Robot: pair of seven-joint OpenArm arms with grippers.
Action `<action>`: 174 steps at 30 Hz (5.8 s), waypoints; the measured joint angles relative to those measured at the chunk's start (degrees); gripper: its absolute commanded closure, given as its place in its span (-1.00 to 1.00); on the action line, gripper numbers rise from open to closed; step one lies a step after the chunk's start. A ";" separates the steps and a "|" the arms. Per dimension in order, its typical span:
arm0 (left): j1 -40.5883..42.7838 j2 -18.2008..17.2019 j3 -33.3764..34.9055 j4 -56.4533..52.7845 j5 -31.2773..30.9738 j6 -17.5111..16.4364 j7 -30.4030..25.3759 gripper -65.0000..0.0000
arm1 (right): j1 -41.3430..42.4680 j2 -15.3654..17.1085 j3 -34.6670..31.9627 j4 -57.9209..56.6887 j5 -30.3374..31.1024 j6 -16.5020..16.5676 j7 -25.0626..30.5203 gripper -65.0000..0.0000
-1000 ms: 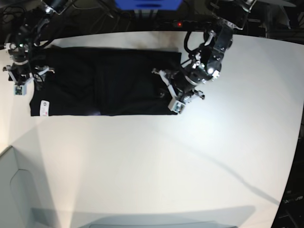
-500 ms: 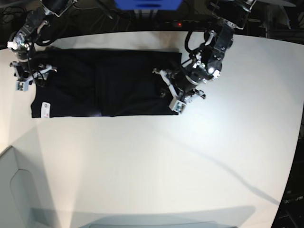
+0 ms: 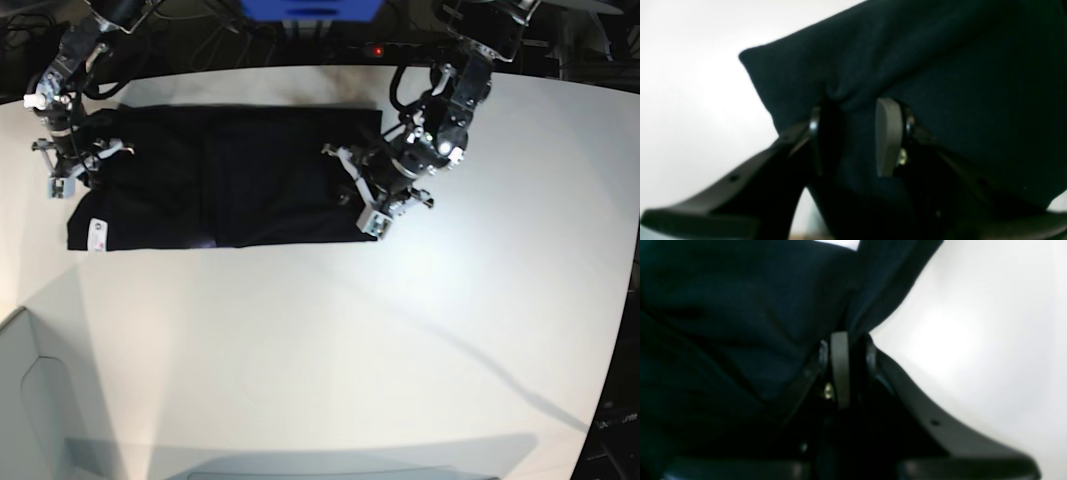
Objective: Fold the T-shirt properly
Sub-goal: 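Release the folded end and regrasp the strip's edge with both grippers, then lift the strip's edge with both grippers and fold it over the bundle, then release the shirt and withdraw both grippers from the folded bundle, then push the bundle's edge with the right gripper to square it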
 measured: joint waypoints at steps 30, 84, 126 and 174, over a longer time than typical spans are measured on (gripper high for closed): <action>-0.33 0.04 0.00 -0.13 0.02 0.24 0.04 0.34 | -8.83 -9.86 -41.68 25.90 8.55 0.17 -3.80 1.00; 9.11 3.41 -30.56 8.15 -0.20 0.22 1.33 0.34 | 1.42 -6.40 -55.76 8.68 8.79 0.17 -2.93 0.56; 11.80 2.25 -49.53 8.57 -0.44 -0.02 0.85 0.34 | -5.66 -1.44 -51.87 19.78 8.63 0.11 -2.93 1.00; 14.19 0.96 -54.36 10.67 -0.44 -0.02 0.92 0.34 | -8.70 -1.27 -33.11 22.58 9.09 0.17 -2.99 -0.13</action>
